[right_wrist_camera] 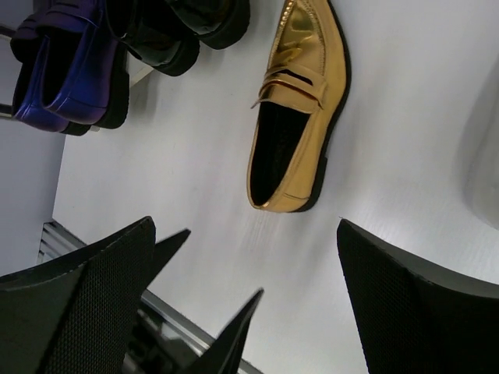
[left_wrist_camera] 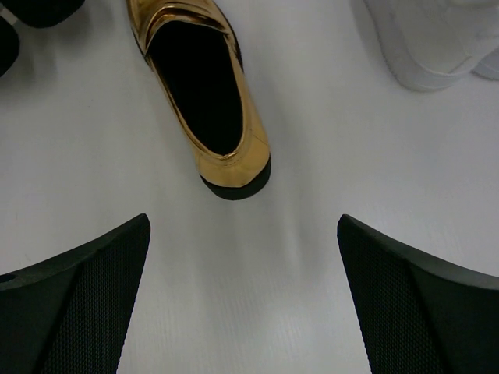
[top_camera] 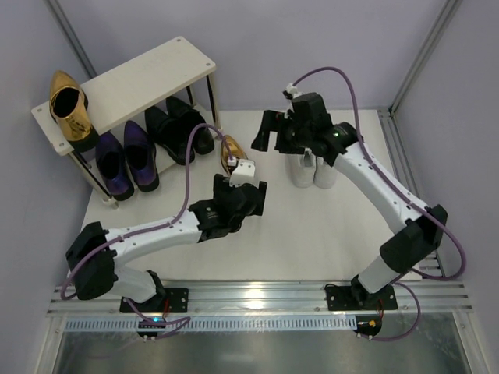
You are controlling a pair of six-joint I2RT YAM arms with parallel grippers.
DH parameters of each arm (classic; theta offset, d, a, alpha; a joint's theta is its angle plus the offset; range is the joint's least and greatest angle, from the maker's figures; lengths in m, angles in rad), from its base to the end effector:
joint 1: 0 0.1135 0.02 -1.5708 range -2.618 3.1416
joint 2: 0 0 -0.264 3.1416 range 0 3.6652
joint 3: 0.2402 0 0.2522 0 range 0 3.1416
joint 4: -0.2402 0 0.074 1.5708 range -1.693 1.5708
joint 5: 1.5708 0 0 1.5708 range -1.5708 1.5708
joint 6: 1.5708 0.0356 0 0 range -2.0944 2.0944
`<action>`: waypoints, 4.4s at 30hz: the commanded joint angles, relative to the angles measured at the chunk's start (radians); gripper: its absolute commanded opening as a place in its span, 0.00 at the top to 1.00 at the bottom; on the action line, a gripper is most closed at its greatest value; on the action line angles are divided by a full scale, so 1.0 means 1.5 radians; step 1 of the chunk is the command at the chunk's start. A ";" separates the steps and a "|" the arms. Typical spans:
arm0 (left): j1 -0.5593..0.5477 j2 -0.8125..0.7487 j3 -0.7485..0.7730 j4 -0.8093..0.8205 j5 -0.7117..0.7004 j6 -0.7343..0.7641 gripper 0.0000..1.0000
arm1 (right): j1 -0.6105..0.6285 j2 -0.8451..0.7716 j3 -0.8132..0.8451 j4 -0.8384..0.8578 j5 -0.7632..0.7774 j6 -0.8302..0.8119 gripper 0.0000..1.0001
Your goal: Place and organize the shoes onto the shoe shelf
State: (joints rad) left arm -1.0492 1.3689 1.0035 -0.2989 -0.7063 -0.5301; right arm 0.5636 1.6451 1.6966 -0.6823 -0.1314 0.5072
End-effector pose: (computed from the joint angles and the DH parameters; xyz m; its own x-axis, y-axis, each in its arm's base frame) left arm 0.1680 -0.2459 0.2783 -0.4698 0.0455 -0.8816 0.1941 0.9796 -0.0529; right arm 0.3098 0.2013 0.3848 -0.7365 0.1042 -0.6684 -0.2990 0.8362 0.4598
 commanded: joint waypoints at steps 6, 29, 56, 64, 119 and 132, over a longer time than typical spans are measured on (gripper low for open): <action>-0.002 0.175 0.026 0.094 -0.175 -0.109 0.00 | -0.089 -0.183 -0.155 -0.007 0.023 -0.085 0.03; 0.123 0.391 0.139 0.171 -0.178 -0.186 0.12 | -0.156 -0.306 -0.236 -0.105 0.061 -0.146 0.03; 0.076 0.254 0.052 0.240 0.062 -0.019 1.00 | -0.194 -0.325 -0.247 -0.122 0.141 -0.116 0.02; 0.066 0.174 -0.112 0.313 0.214 -0.030 1.00 | -0.219 -0.329 -0.275 -0.127 0.139 -0.098 0.03; 0.026 0.111 0.315 -0.027 -0.079 0.217 1.00 | -0.227 -0.341 -0.302 -0.124 0.109 -0.110 0.03; 0.235 0.197 0.766 -0.085 -0.181 0.374 1.00 | -0.225 -0.334 -0.292 -0.132 0.097 -0.111 0.02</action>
State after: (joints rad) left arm -0.7883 1.6474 2.0396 -0.4461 -0.8925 -0.0429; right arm 0.2268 1.1542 1.2377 -0.8776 0.0235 0.3462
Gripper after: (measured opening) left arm 0.491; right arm 0.976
